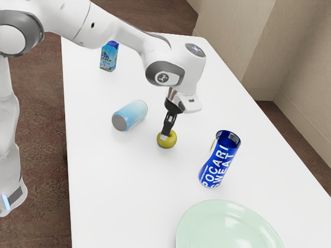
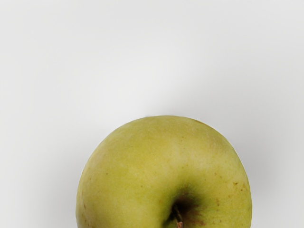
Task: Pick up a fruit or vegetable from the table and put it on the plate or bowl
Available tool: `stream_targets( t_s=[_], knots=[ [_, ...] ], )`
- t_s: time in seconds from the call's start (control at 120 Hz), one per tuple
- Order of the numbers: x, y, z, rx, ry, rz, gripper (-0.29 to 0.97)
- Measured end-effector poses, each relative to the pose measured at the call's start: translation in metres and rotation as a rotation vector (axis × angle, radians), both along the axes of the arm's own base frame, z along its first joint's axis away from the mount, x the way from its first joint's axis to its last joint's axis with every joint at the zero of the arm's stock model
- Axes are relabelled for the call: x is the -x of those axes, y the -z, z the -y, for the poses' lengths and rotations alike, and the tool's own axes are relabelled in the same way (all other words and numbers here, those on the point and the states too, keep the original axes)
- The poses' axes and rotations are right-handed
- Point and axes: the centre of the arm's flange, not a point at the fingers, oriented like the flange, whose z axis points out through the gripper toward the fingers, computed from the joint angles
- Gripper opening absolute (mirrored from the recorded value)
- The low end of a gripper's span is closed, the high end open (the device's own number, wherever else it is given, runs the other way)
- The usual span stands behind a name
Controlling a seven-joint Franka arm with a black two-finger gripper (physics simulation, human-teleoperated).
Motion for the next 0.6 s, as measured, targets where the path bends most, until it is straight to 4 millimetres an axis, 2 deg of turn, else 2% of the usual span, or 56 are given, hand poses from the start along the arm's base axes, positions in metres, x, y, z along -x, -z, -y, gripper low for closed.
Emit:
stream_targets(
  t_s=[0.242,0.442,0.525,0.6],
  knots=[
    [-0.007,0.017,0.008,0.009,0.025,-0.001,0.68],
    [-0.003,0.032,0.014,0.024,0.034,-0.015,0.68],
    [-0.004,0.031,0.015,0.026,0.039,-0.006,0.52],
    [-0.005,0.027,0.016,0.022,0.042,0.006,0.32]
  ],
)
